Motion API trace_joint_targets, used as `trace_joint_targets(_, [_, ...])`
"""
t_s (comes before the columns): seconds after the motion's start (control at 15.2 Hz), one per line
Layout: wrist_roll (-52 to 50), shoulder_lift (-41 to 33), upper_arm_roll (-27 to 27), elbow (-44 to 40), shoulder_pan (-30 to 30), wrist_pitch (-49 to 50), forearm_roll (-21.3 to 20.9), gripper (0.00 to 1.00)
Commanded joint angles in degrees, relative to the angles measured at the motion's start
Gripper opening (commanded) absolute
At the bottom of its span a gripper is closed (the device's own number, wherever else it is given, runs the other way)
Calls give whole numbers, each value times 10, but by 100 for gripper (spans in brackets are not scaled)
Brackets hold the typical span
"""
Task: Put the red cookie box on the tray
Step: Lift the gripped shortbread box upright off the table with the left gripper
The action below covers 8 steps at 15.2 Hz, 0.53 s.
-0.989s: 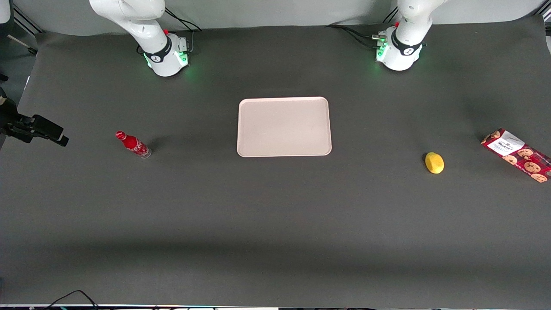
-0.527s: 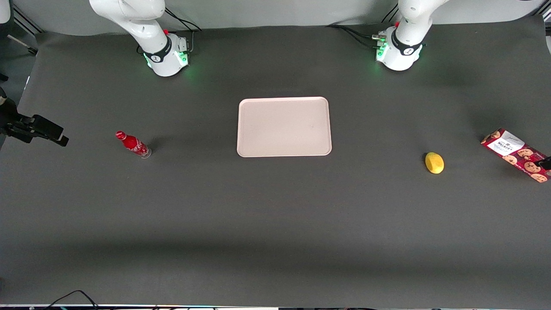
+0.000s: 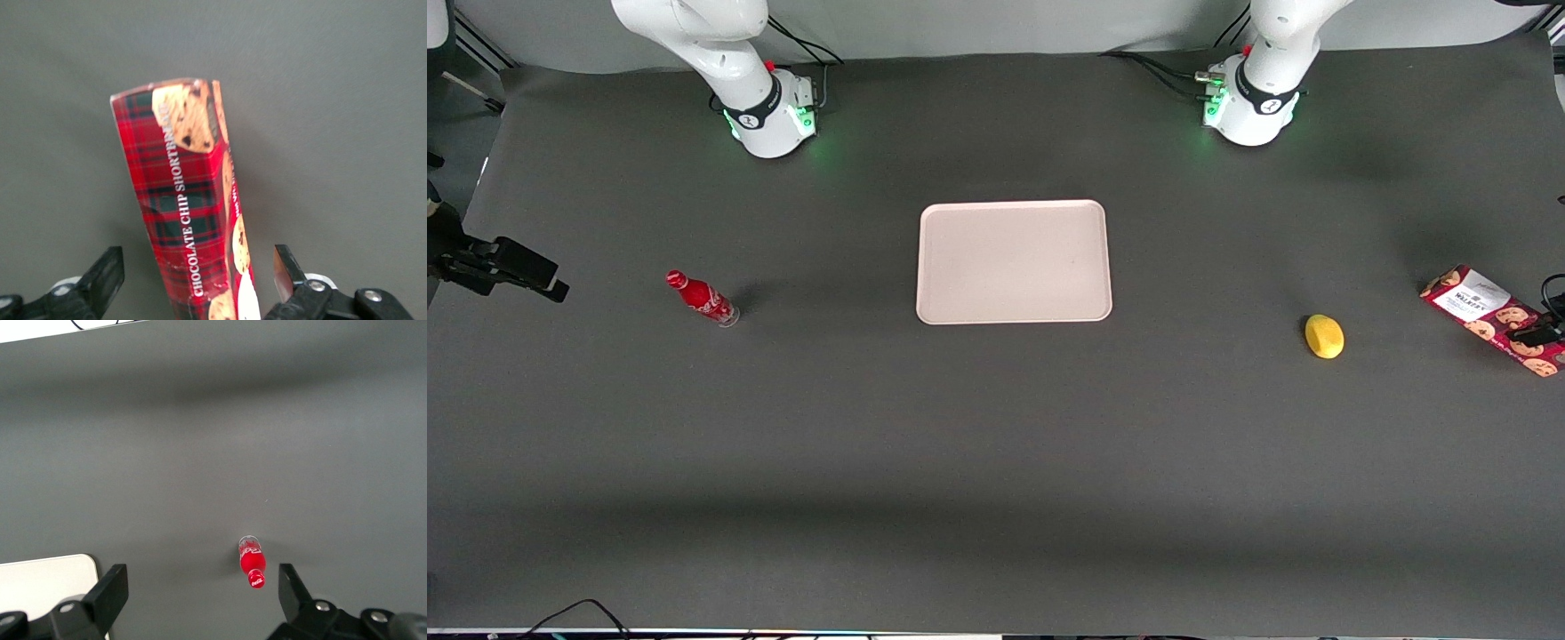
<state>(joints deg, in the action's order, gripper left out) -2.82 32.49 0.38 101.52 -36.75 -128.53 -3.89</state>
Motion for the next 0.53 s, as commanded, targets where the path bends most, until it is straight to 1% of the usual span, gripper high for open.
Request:
trace_joint_targets(0.0, [-5, -6, -7, 32, -10, -28, 19, 100])
trace_joint_targets(0.07, [-4, -4, -8, 32, -10, -36, 19, 100])
trace_joint_targets(0.13, [-3, -2, -8, 35, -10, -46, 20, 93])
trace_joint_targets(0.2, [-1, 1, -9, 39, -10, -52, 20, 83])
trace_joint_targets(0.26, [-1, 1, -9, 39, -10, -55, 20, 79])
trace_joint_targets(0.33, [0, 1, -9, 39, -10, -55, 20, 76])
trace_joint_targets(0.46, [1, 1, -9, 39, -6, -57, 20, 76])
